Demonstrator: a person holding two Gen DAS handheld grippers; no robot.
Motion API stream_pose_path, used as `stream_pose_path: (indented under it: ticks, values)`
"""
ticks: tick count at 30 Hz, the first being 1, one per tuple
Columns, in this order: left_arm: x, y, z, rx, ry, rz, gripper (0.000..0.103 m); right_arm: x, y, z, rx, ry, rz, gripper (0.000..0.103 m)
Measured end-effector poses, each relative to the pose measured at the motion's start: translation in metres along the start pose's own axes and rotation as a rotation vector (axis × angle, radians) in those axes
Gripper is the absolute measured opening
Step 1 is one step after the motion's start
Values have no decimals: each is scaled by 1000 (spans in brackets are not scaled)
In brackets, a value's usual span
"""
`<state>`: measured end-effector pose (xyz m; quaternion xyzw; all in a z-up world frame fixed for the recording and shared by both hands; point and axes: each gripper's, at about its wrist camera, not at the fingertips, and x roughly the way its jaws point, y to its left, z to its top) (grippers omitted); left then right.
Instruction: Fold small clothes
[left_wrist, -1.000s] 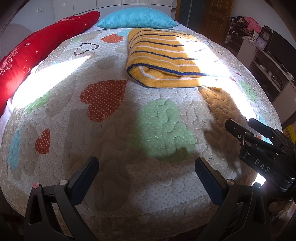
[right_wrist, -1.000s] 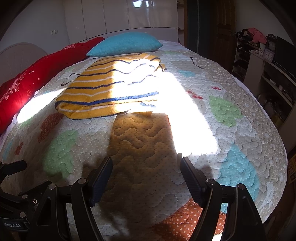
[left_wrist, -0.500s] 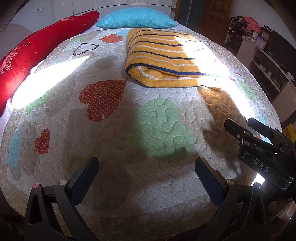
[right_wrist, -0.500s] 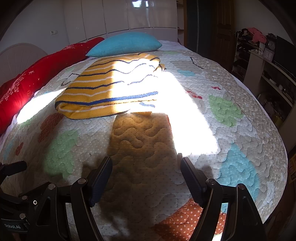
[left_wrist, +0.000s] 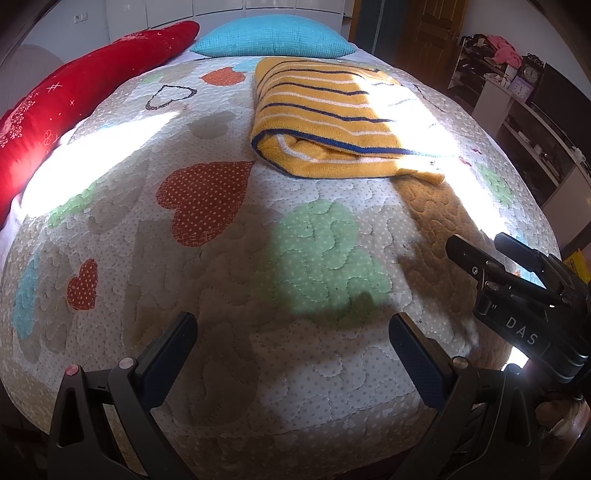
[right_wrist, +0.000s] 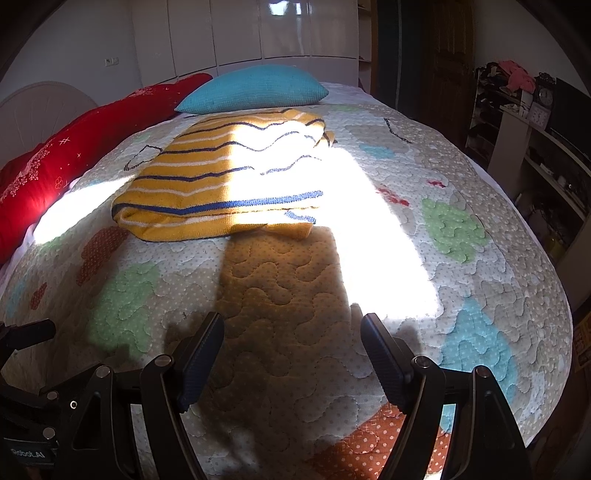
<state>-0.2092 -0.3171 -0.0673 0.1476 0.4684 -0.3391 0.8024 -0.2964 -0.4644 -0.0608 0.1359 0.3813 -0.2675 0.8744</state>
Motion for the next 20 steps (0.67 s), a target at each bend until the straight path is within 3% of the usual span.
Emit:
stream_pose_path:
  ticks: [17,20]
  values:
    - [1,22,37,-32,-76,-62,103,1,25,36,-64,-42,5,81]
    - [-1,37,46,-66,-85,-57,103,4,15,43,-48,-56,-72,81]
